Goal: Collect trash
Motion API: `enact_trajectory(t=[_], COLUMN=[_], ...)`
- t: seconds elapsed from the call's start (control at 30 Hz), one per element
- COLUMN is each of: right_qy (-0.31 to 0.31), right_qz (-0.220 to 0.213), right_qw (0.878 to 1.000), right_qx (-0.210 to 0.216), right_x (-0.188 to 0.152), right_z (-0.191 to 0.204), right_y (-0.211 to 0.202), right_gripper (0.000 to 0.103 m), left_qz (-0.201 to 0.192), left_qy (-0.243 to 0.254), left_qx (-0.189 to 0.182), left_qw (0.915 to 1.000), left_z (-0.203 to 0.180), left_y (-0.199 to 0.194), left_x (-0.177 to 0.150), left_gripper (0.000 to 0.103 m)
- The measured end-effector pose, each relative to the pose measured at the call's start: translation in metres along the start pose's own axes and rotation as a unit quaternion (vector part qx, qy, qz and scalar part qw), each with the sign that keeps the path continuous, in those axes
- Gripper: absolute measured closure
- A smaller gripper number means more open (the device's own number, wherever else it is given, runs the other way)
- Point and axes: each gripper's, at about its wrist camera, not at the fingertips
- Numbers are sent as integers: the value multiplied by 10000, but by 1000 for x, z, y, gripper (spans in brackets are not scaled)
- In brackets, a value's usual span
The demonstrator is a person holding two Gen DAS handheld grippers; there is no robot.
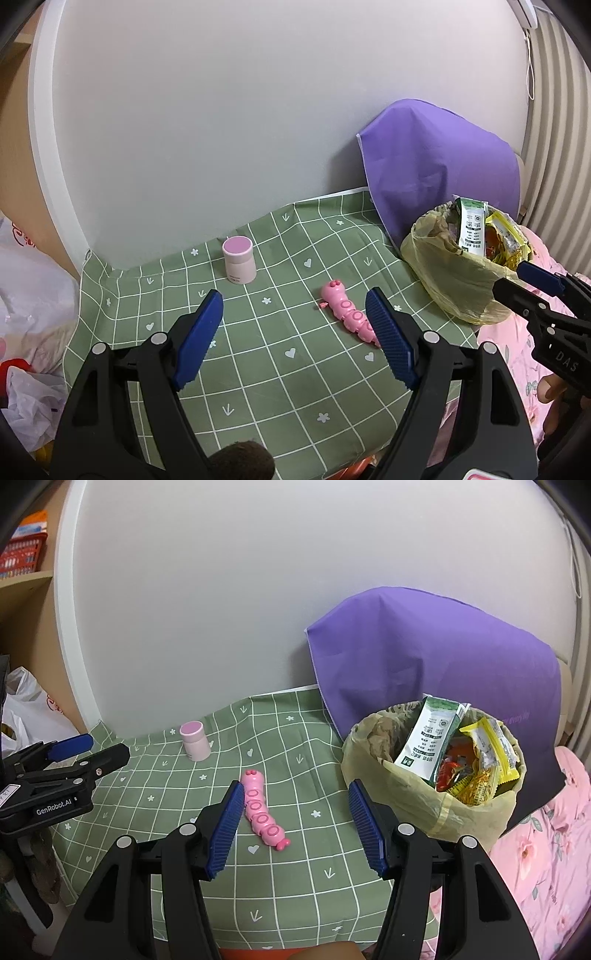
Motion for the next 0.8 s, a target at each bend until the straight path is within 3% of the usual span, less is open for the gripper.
enact_trajectory(t=[0.8], right_qy=[82], right_qz=[-112], right_qw=[9999], right_qx=[-3], right_x=[-3], right_z=[-15], right_y=[-16], right_gripper=[48], left_qz=[-48], left_qy=[198], left_qx=[-138], left_qw=[9997], left_z=[-12], left_y=[-8], left_x=[-2], left_gripper=[28])
Point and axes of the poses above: each gripper's, at about its wrist camera, not at the fingertips, and y roughly the way its jaws point, z to its left, x to its top, and after that the axes turned 13 degrees about -y, right-handed
